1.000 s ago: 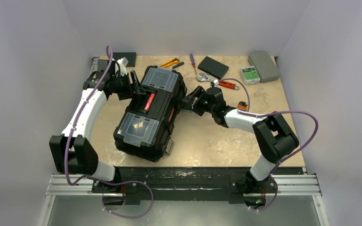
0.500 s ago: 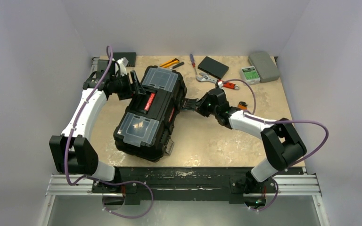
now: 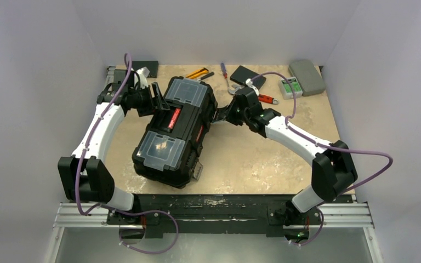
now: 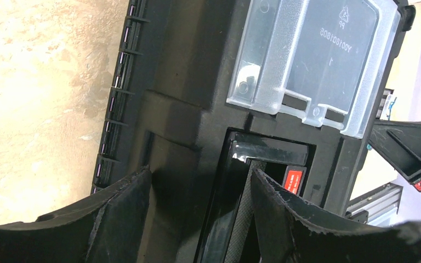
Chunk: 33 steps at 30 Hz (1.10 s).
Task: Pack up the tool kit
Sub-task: Close the toolbox at the center of the board.
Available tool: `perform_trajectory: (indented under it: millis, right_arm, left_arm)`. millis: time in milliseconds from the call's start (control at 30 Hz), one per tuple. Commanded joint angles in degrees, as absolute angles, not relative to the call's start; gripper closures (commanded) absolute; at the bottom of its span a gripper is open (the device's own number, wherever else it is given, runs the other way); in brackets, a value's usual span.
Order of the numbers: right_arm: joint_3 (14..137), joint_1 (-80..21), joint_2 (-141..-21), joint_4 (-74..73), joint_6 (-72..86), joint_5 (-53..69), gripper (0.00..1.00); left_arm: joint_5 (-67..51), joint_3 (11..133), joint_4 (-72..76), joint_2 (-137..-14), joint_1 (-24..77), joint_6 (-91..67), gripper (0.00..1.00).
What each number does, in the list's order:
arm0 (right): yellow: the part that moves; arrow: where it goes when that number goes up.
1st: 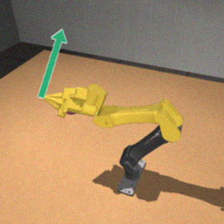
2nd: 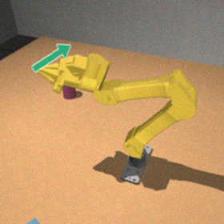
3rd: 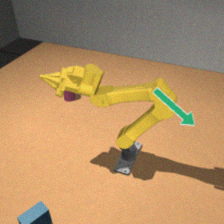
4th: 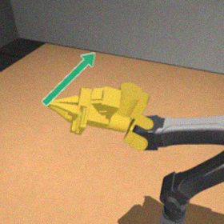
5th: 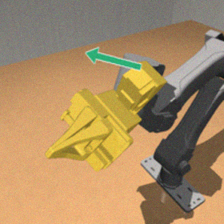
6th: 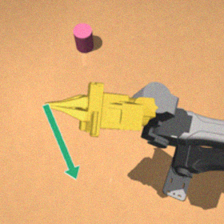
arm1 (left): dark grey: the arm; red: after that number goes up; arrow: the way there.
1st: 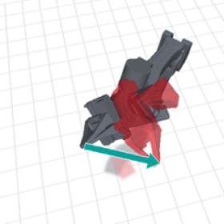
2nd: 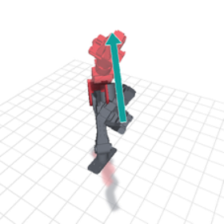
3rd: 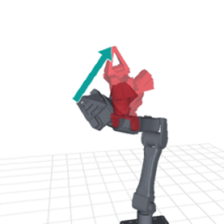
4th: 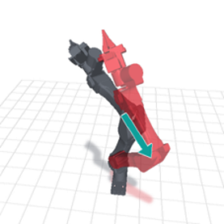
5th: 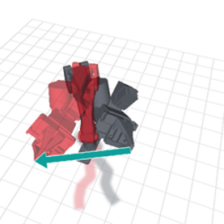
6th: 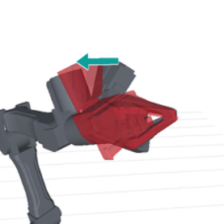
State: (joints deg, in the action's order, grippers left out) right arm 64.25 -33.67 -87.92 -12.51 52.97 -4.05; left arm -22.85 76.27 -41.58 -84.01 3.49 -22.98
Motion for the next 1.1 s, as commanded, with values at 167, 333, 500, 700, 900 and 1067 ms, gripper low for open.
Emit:
perform_trajectory:
  millis: [167, 333, 500, 700, 900, 1067]
  right_arm:
    - [72.78, -37.02, -90.36, -4.05, 50.13, -0.24, 0.5]
    - [73.82, -37.02, -94.0, 0.78, 51.38, 2.49, 0.38]
    - [73.9, -36.99, -96.71, 4.6, 53.18, 5.59, 0.43]
    - [66.31, -35.94, -95.17, 12.07, 57.95, 4.82, 0.56]
    - [62.75, -34.5, -97.33, 18.74, 62.5, 8.05, 0.81]
    - [64.11, -34.41, -98.91, 16.34, 61.72, 8.18, 0.83]
  left_arm:
    - [-28.98, 76.55, -42.16, -84.55, 4.22, -23.68, 0.37]
    - [-29.12, 76.46, -42.07, -84.52, 4.22, -23.57, 0.37]
    - [-29.27, 76.82, -42.38, -84.51, 4.22, -23.21, 0.37]
    - [-29.27, 76.78, -42.34, -84.4, 4.22, -23.2, 0.36]
    - [-29.27, 76.74, -42.42, -84.42, 4.22, -23.16, 0.36]
    - [-29.27, 76.81, -42.44, -84.48, 4.22, -23.12, 0.37]
